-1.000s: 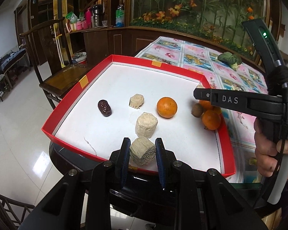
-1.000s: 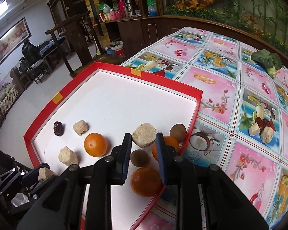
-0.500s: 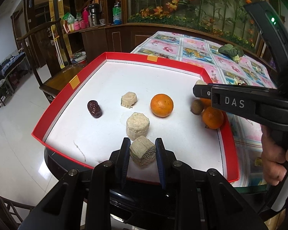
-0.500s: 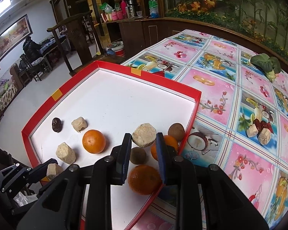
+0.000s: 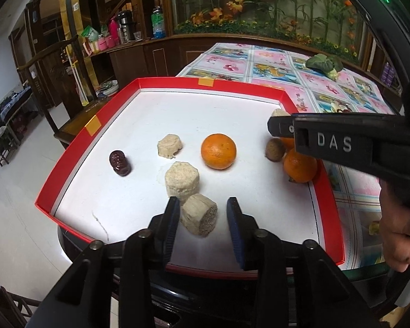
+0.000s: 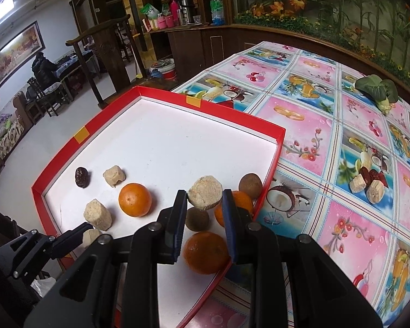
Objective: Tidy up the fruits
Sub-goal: 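Carry both cakes into the tray and open the right tool while the left tool releases its cake, then move both open tools back over the remaining items on the cloth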
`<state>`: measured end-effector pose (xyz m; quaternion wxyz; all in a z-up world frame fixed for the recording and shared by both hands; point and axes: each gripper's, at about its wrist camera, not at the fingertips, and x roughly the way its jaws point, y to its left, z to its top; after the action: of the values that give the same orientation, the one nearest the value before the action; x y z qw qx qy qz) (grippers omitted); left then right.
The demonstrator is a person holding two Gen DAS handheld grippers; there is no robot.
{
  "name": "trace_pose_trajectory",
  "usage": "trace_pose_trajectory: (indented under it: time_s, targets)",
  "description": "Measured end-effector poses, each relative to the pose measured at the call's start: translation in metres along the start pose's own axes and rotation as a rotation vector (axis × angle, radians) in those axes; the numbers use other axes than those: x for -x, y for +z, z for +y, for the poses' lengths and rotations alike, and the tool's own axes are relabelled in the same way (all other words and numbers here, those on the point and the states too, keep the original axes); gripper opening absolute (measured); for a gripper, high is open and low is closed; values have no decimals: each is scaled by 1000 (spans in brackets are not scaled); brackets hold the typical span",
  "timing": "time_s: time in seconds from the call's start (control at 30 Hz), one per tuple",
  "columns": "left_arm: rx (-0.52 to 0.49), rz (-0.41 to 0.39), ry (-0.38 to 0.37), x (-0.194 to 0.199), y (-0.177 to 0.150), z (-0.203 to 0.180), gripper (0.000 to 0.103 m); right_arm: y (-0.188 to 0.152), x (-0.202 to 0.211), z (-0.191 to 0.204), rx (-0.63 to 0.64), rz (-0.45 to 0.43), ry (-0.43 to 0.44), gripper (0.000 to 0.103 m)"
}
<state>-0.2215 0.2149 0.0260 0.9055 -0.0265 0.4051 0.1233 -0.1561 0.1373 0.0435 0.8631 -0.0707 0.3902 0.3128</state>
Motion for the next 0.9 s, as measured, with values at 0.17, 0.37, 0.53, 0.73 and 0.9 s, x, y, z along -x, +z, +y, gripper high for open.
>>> trace_pose_trajectory:
  time_s: [0.17,0.37,0.53,0.73,0.9]
  targets:
    - [0,-8,-10,4,0,-3,48,1,13,-15,-46,-40,10,30]
    - [2,-27,-2,13,2,-8,54,10,44,-55,-146,-146,7,42]
    - [-16,-53,-10,26,4,-18,54,9,60,-96,-237,-168,-39,44]
    - [-34,-80,-26,37,3,-29,56,0,79,-133,-313,-188,-89,45]
    - [-50,-103,-38,47,4,-35,56,-7,94,-149,-360,-203,-106,47]
